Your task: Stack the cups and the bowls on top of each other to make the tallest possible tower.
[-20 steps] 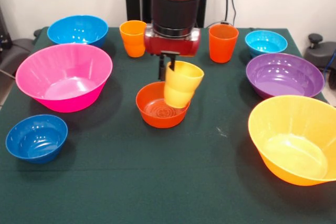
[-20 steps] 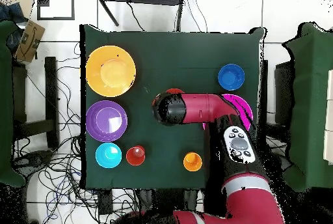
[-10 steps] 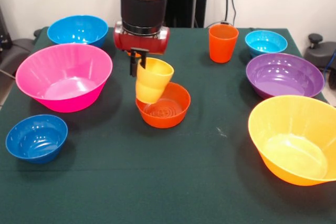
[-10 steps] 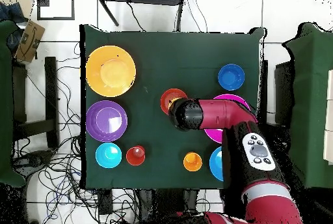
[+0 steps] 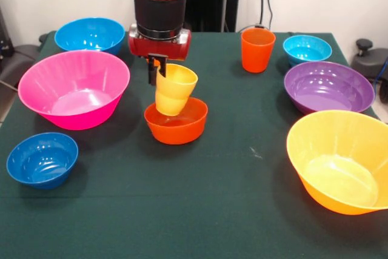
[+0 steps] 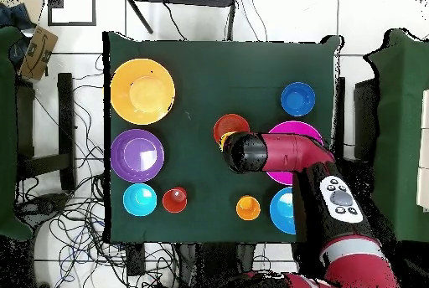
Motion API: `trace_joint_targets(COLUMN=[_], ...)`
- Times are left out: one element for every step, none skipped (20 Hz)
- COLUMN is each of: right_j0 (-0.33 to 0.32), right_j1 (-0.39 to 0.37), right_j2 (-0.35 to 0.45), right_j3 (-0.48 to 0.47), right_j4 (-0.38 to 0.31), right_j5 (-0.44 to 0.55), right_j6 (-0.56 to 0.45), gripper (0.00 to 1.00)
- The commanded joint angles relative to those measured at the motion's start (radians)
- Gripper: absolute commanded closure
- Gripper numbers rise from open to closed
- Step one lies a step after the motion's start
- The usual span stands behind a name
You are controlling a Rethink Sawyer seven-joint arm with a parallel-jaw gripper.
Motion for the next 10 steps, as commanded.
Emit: trace_joint_targets(right_j0=[0.005,0.004,0.000,-0.006,-0.008,-0.014,-0.014,-0.015,-0.014,-0.016], right_j1=[0.051,0.053,0.055,0.058,0.059,0.061,0.062,0.062,0.062,0.062], right_j2=[0.136,0.140,0.148,0.158,0.165,0.175,0.179,0.180,0.180,0.182], right_j3=[0.064,0.068,0.071,0.077,0.080,0.085,0.086,0.089,0.089,0.090], right_j4=[-0.056,-0.056,-0.054,-0.052,-0.050,-0.045,-0.045,-0.046,-0.049,-0.051], right_j5=[0.009,0.010,0.012,0.010,0.009,0.006,0.000,-0.011,-0.019,-0.025], right_j6=[-0.120,-0.120,-0.124,-0.127,-0.125,-0.123,-0.118,-0.111,-0.104,-0.102], gripper=[1.00,1.00,1.00,1.00,1.00,1.00,1.00,1.00,1.00,1.00])
